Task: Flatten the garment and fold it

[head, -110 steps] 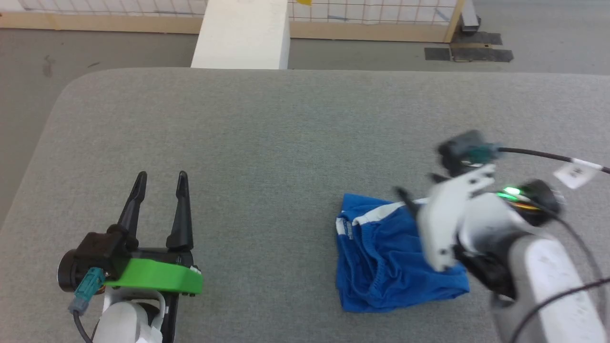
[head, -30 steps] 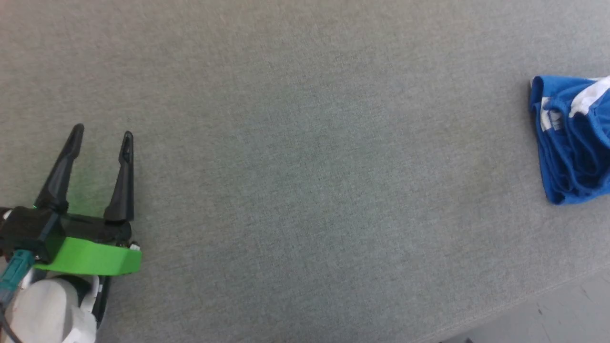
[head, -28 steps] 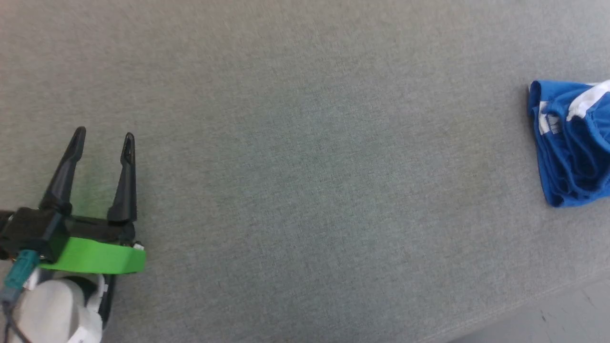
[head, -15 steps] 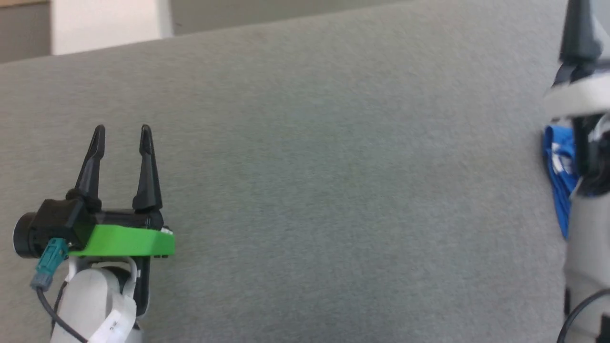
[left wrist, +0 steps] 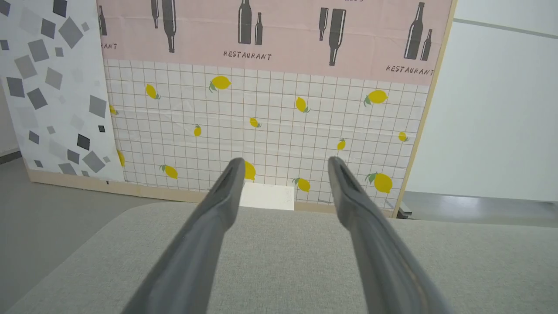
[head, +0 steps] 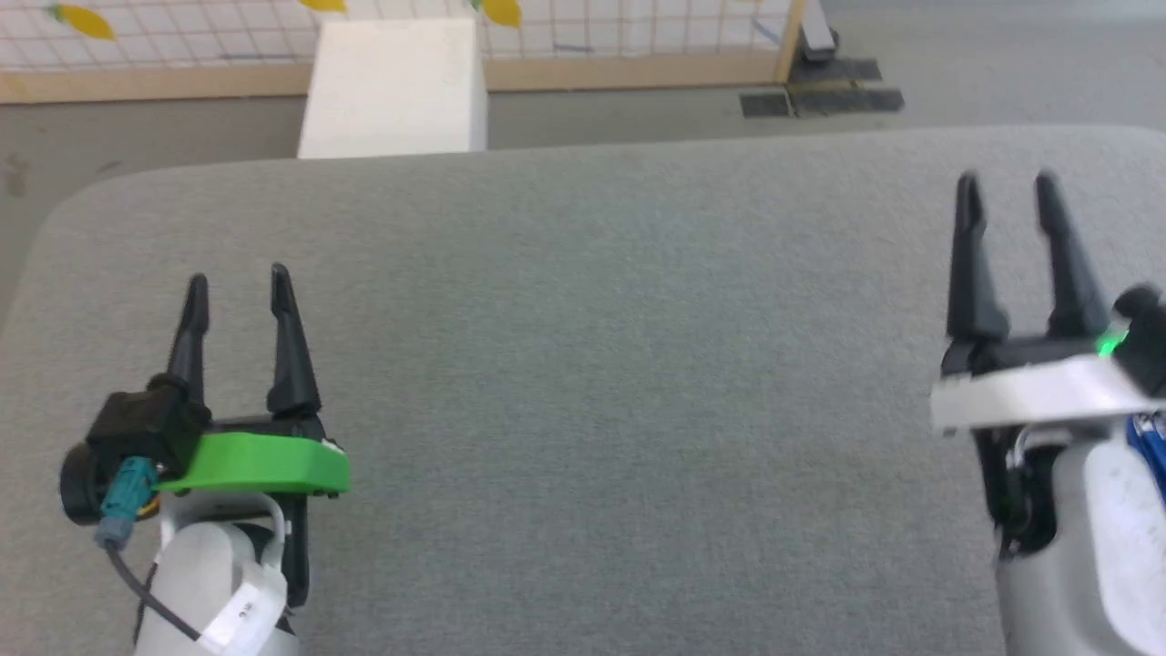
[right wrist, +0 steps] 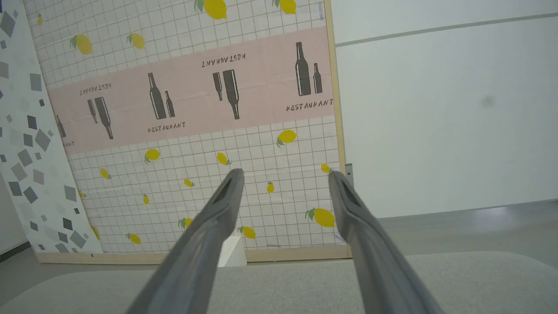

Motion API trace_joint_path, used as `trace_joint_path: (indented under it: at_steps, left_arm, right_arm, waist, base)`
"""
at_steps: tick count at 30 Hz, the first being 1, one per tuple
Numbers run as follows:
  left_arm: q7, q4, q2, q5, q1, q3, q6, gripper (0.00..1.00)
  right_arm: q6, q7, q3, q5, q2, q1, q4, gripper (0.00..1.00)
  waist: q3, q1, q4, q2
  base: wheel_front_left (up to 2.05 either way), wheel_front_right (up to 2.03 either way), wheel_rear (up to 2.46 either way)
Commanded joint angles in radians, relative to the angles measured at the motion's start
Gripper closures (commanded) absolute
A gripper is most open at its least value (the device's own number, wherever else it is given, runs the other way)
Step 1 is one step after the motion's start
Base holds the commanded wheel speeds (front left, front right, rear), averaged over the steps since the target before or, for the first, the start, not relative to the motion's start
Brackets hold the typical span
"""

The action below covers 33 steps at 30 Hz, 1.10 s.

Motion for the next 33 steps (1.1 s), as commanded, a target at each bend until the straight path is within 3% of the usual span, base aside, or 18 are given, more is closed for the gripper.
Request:
trace_joint_path:
  at_steps: [1,11,19,33]
  left_arm:
    - [-0.004,0.018,-0.008,0.01,-0.005,0.002,0.003,0.0]
    - [-0.004,0.117,-0.035,-0.004,0.039,0.004,0.014,0.0]
    - [-0.004,0.198,-0.046,0.029,0.085,-0.06,0.004,0.0]
    - [-0.004,0.179,-0.049,0.087,0.106,-0.096,-0.002,0.0]
  right_arm:
    - [-0.002,-0.011,0.01,0.02,0.001,0.033,0.018,0.0]
    - [-0.002,-0.021,0.075,0.034,0.001,0.174,0.077,0.0]
    - [-0.002,-0.022,0.076,0.011,0.001,0.263,0.084,0.0]
    - [-0.002,-0.022,0.088,-0.028,0.001,0.276,0.102,0.0]
  waist:
    - [-0.046,0.0,0.045,0.0]
    - [-0.088,0.0,0.069,0.0]
    - [-0.102,0.0,0.074,0.0]
    - [-0.09,0.0,0.071,0.0]
  base:
    - [0.0,0.0,0.0]
    - [0.0,0.0,0.0]
    - [0.0,0.0,0.0]
    - [0.0,0.0,0.0]
